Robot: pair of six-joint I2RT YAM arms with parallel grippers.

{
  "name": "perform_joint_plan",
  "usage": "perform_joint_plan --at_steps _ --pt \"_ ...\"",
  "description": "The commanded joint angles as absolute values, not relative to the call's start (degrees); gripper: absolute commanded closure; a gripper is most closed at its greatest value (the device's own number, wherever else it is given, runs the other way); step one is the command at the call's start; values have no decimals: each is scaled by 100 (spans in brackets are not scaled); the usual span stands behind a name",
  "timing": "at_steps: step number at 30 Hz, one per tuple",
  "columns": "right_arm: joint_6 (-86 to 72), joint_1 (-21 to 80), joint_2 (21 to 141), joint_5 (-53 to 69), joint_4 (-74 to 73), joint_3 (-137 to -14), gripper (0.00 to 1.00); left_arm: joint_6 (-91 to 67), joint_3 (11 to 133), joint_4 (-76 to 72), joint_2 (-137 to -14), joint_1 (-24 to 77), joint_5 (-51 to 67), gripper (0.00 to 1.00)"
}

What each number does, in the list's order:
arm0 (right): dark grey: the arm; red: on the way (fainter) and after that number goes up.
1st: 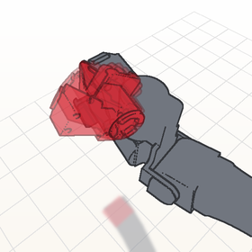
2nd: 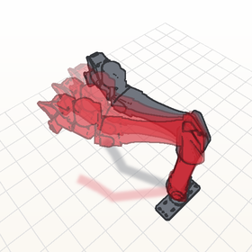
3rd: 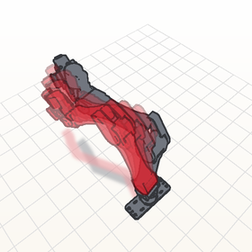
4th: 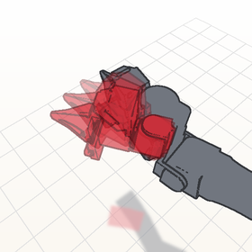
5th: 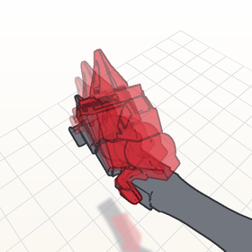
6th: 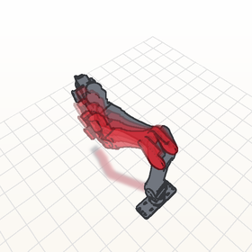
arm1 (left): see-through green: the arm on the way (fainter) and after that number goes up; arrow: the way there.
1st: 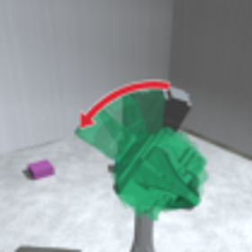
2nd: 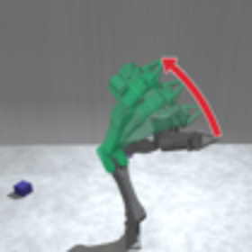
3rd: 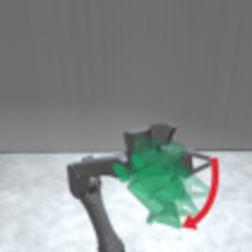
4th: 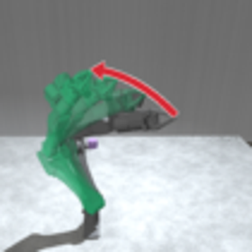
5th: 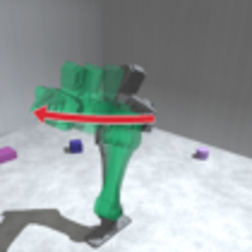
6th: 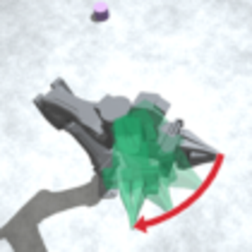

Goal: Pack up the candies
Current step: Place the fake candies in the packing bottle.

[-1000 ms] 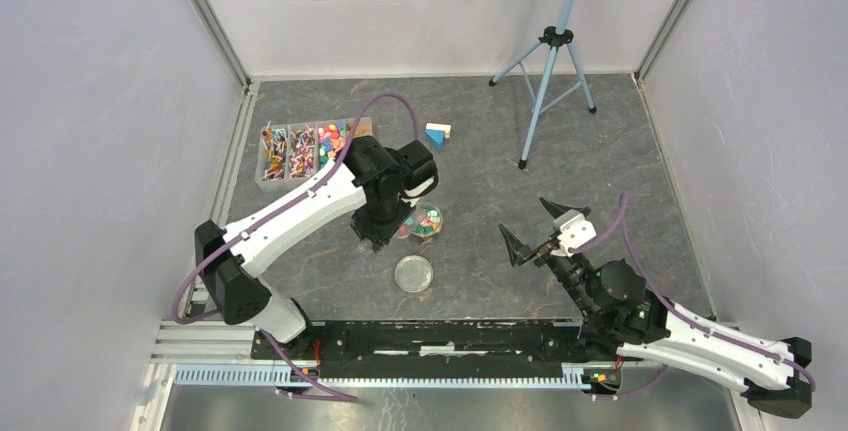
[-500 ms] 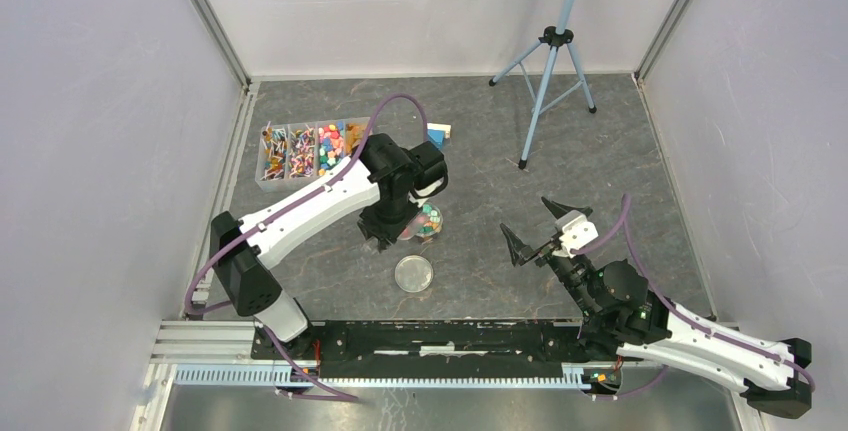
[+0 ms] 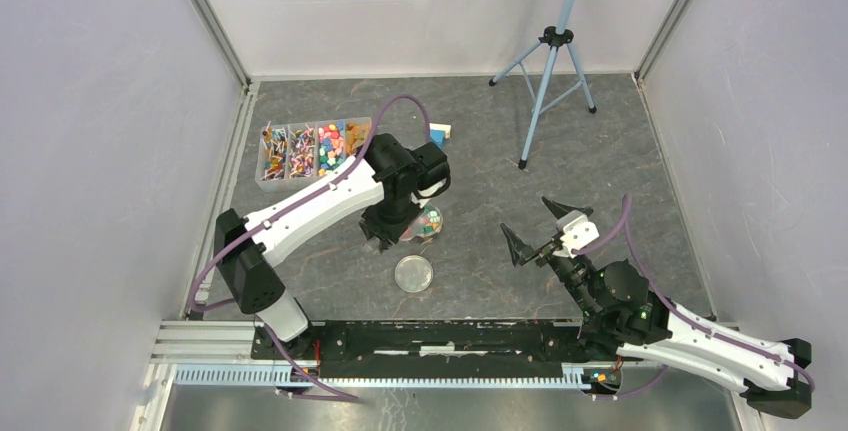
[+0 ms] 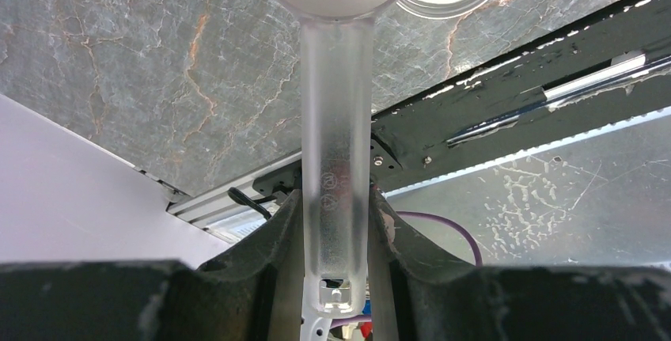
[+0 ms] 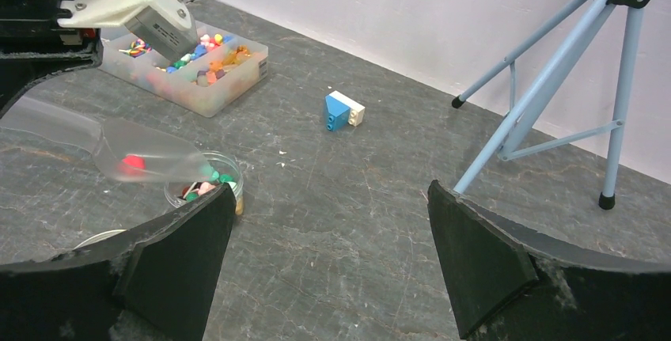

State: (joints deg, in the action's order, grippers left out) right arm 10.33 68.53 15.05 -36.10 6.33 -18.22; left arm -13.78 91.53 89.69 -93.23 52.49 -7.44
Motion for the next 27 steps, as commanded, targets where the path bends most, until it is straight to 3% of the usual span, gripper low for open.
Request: perform_joint_plan --at_steps 1,27 --pt "1003 6863 1472 -3635 806 -1895 2 -1694 9229 9439 -9449 5273 -898 98" --pt "985 6868 1449 -3615 781 -1849 2 -1681 9547 9440 -9752 5280 -905 98"
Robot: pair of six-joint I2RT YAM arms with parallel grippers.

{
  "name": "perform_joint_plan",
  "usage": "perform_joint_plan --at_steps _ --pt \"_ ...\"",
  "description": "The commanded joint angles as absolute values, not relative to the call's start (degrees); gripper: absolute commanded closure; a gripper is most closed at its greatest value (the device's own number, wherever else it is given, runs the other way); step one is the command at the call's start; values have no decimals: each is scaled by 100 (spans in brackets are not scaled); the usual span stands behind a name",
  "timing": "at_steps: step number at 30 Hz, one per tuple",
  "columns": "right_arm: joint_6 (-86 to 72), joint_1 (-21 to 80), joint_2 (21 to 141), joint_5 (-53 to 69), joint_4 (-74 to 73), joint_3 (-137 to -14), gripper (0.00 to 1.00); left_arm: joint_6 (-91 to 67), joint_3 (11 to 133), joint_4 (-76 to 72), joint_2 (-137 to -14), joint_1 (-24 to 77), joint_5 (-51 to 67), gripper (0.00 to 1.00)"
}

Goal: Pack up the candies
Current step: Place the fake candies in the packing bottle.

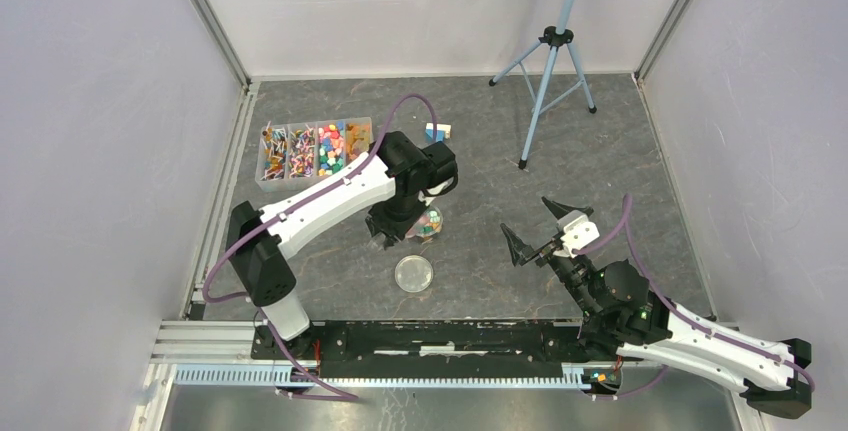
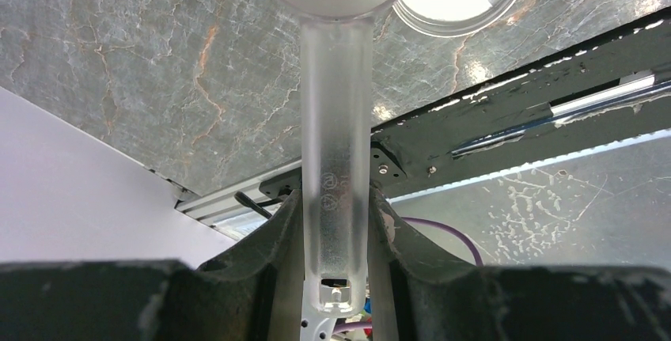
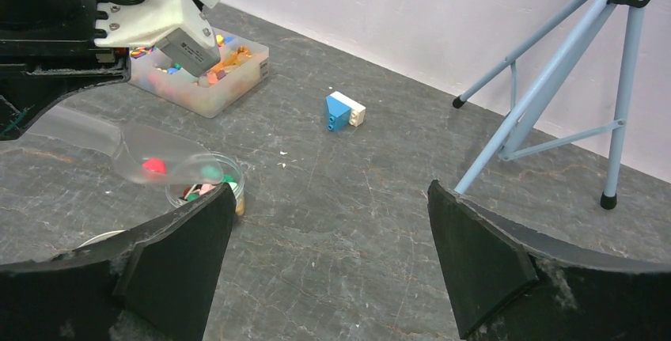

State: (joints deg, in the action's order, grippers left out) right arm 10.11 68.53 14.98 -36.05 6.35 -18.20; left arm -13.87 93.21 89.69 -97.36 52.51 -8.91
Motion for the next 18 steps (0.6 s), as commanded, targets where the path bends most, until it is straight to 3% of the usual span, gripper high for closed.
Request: perform_joint_plan --at_steps 1,7,18 --pt "970 6859 1433 -3608 782 -1838 2 -1687 9508 9440 -9760 5282 -913 98" --pt "941 6864 1459 -3547 788 -1871 2 -1662 9926 9439 -9762 5281 -963 98" --pt "971 6860 1461 -3569 802 -1883 2 -1714 9528 9444 -9794 5277 -999 98"
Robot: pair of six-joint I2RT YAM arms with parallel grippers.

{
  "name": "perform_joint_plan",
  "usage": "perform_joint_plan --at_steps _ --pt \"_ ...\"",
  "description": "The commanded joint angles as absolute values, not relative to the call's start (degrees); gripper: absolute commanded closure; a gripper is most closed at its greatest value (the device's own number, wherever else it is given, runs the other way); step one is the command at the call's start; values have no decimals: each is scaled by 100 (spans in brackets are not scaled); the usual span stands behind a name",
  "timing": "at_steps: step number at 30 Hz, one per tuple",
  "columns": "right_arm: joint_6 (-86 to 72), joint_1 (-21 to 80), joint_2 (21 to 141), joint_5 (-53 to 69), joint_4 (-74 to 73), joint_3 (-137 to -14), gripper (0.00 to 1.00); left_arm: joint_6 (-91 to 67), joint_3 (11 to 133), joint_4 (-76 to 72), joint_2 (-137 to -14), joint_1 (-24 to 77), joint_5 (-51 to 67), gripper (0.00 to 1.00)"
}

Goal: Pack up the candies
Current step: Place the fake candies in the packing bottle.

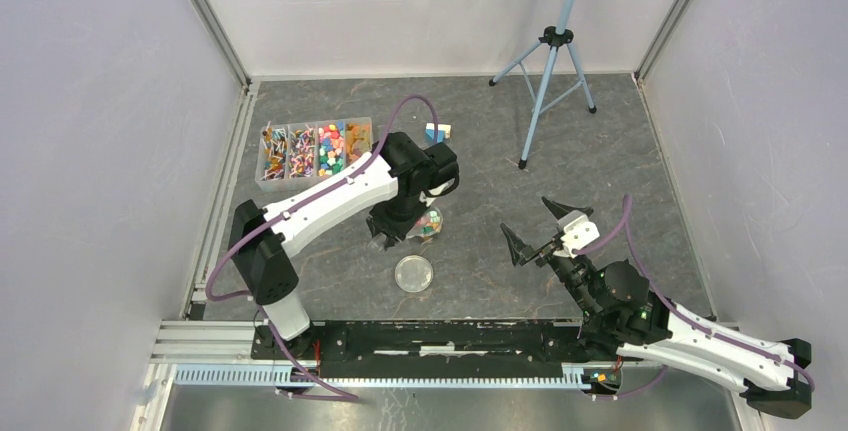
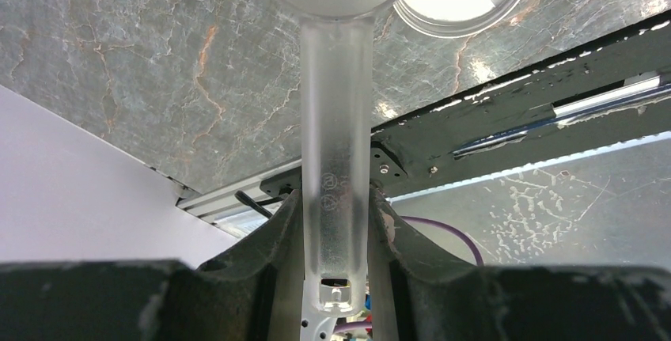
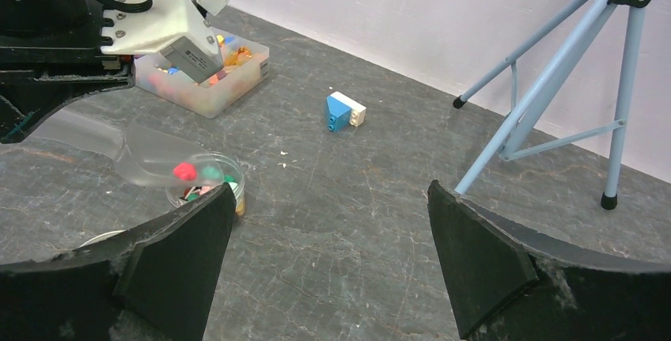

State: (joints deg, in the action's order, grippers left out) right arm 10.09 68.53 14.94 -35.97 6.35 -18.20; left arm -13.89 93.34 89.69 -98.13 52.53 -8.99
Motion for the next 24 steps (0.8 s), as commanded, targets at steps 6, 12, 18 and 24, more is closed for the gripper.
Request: perform_joint_plan --at_steps 6,12,18,24 --pt "1019 6863 1552 -3559 794 -1952 2 -1692 9752 9439 -9747 5282 -973 98" --pt "1020 6863 1590 -3554 905 -1876 2 -1705 9409 9439 -9774 5282 -950 98" --pt "1007 6858 1603 -3516 835 -1970 2 -1675 9746 9450 -9636 5282 -929 98" --pt "959 6863 1525 -3516 833 -1927 2 -1696 9396 9440 -9730 5271 -920 98"
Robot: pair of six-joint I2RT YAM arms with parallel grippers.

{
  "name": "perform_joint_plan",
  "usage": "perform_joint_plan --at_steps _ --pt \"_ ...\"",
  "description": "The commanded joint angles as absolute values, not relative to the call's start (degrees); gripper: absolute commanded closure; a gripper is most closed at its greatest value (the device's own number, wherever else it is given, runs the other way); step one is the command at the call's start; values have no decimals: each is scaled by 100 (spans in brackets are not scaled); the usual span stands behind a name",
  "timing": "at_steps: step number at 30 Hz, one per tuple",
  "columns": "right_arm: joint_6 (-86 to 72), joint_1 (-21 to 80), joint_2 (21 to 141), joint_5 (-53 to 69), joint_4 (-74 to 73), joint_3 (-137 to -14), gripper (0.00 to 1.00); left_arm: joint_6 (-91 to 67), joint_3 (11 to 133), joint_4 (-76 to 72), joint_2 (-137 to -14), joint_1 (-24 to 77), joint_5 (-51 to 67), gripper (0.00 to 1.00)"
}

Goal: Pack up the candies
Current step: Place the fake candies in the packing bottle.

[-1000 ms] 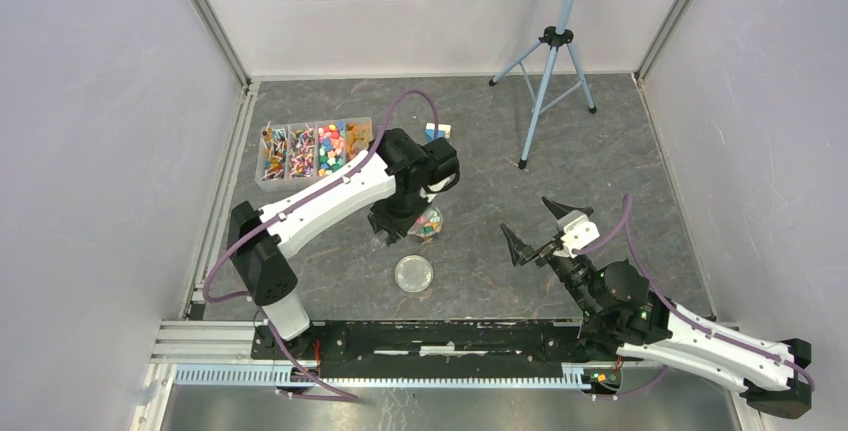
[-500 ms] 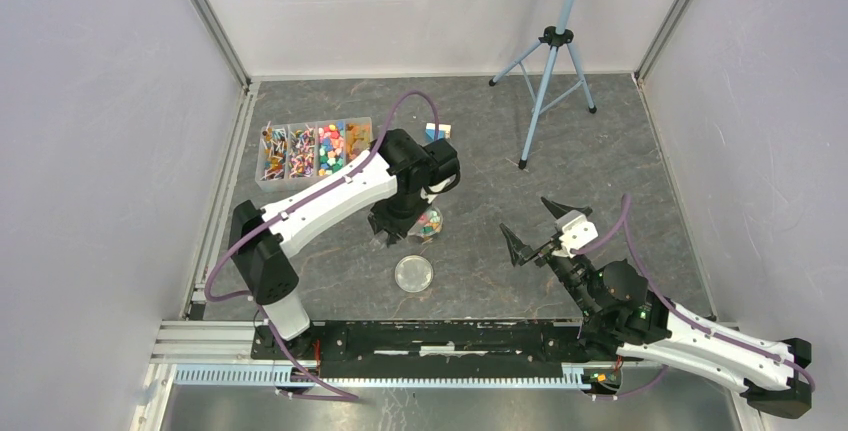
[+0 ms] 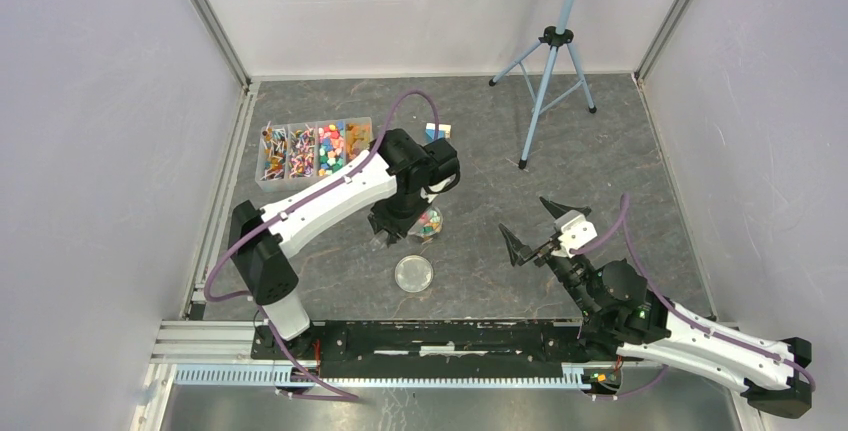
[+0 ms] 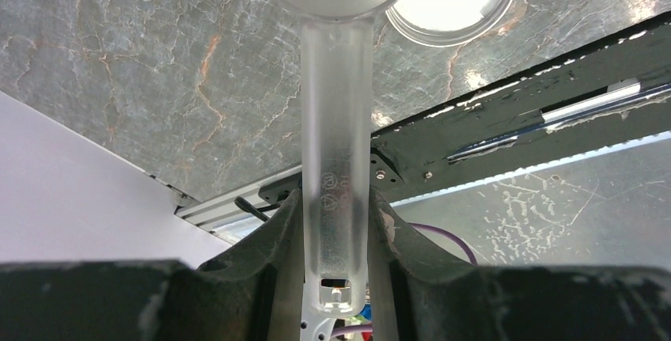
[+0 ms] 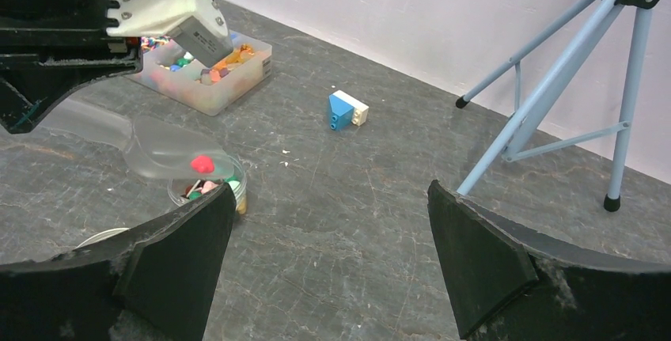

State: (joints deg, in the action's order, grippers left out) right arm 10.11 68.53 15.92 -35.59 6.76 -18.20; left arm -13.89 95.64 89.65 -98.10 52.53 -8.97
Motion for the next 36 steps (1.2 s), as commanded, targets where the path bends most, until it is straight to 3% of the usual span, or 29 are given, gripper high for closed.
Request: perform_joint_plan --at_steps 1,11,20,36 --pt "945 6864 1529 -3521 823 -1931 2 -1689 9268 9439 -9746 5277 -880 98" --pt "889 6860 1479 -3489 725 -1993 2 -1686 9895 9442 -9597 5282 -1007 98" --pt "835 6858 1478 -3500 773 -1929 2 -1731 9072 9439 -9554 5280 -954 98" --pt "702 6863 1789 -3359 1234 -1669 2 -1674 9212 9449 -9299 5282 -832 98"
